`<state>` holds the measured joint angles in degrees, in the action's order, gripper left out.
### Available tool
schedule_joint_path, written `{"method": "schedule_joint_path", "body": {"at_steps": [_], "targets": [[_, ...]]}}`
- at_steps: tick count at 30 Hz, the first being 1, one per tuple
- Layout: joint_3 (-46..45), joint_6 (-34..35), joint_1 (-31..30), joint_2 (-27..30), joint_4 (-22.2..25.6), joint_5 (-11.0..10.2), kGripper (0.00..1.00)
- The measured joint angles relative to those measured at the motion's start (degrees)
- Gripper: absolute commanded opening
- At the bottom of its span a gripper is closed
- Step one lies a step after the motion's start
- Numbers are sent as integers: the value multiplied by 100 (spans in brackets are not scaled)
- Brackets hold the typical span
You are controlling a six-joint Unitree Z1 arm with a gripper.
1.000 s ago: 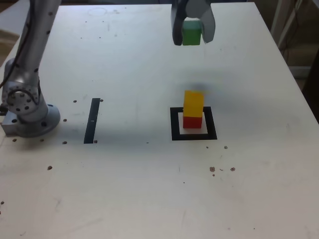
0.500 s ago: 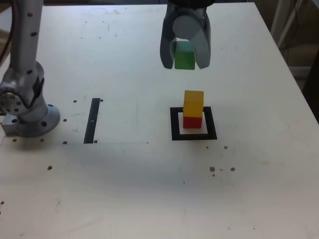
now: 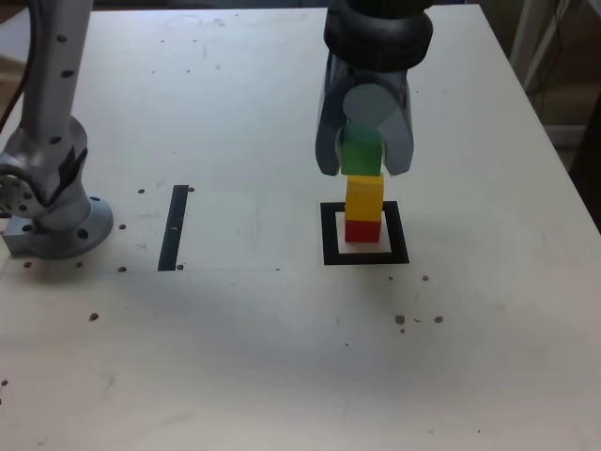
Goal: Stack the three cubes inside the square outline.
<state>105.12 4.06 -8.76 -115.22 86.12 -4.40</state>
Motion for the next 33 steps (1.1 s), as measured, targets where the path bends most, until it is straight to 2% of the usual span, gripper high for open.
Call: {"method": "schedule_joint_path", "body": {"at_steps": [11,20,23,33], "targets": [[-320,-197,197,-127,-409,46,26],[-351,-308,286,-233,-447,79,28],[-368,-310,288,-233,-447,79,34],[-410,-362,301,-233,-447,131,64]]}}
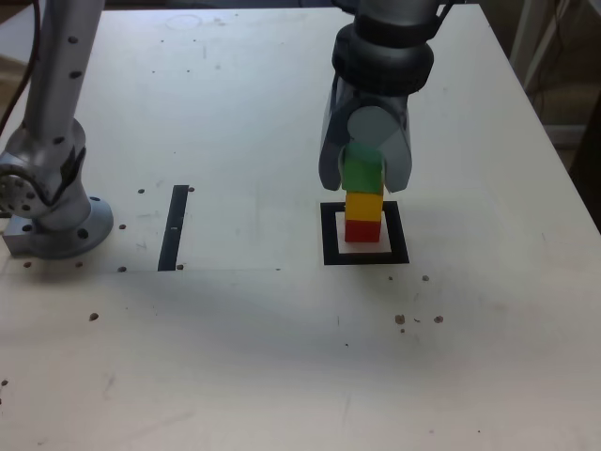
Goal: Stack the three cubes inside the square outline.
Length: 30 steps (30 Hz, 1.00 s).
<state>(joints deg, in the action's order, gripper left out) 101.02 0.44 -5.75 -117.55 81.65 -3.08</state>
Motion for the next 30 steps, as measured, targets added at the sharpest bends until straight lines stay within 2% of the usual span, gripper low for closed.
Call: {"method": "schedule_joint_path", "body": {"at_steps": [4,7,15,26,30], "targets": [[-1,-6,1,1,0,16,86],[-1,-7,1,7,0,17,95],[1,-4,1,181,0,-24,99],[-239,37,-63,1400,163,7,100],[-807,33,-56,2076,229,4,100]]}}
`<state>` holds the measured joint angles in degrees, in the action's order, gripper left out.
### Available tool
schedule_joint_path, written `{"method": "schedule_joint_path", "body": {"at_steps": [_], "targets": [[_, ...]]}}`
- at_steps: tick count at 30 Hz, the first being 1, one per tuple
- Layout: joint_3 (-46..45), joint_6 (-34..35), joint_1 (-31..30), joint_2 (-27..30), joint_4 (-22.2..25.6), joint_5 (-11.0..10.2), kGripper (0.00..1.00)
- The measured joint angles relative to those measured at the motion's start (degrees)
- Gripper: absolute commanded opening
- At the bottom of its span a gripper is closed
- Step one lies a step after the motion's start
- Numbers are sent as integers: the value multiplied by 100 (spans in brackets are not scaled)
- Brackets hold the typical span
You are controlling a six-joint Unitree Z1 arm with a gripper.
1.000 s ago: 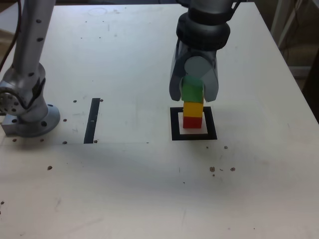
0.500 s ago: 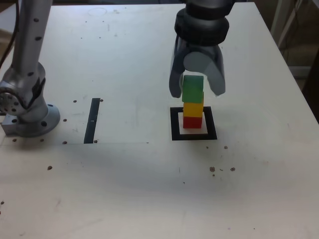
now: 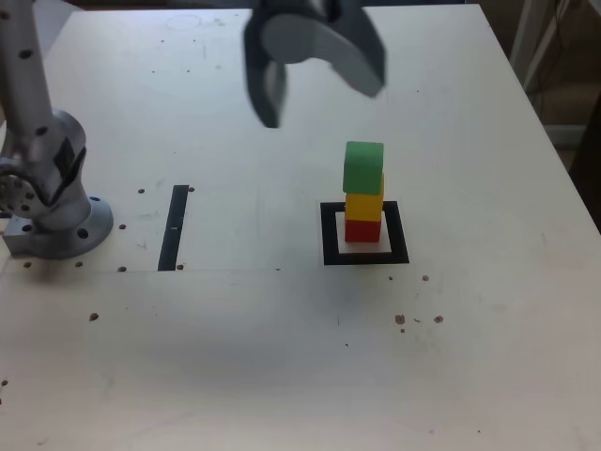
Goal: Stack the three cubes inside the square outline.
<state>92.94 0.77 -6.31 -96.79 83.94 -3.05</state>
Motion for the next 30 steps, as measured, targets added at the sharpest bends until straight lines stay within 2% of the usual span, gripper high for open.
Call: {"method": "schedule_joint_path", "body": {"at_steps": [3,7,15,20,30], "targets": [[-543,-6,41,394,-1,-2,100],[-1124,-4,62,531,-118,0,100],[-2653,64,105,1304,-916,9,100],[-4219,148,239,1833,-1275,-12,100],[-4738,207,469,1853,-1484,-121,100]]}}
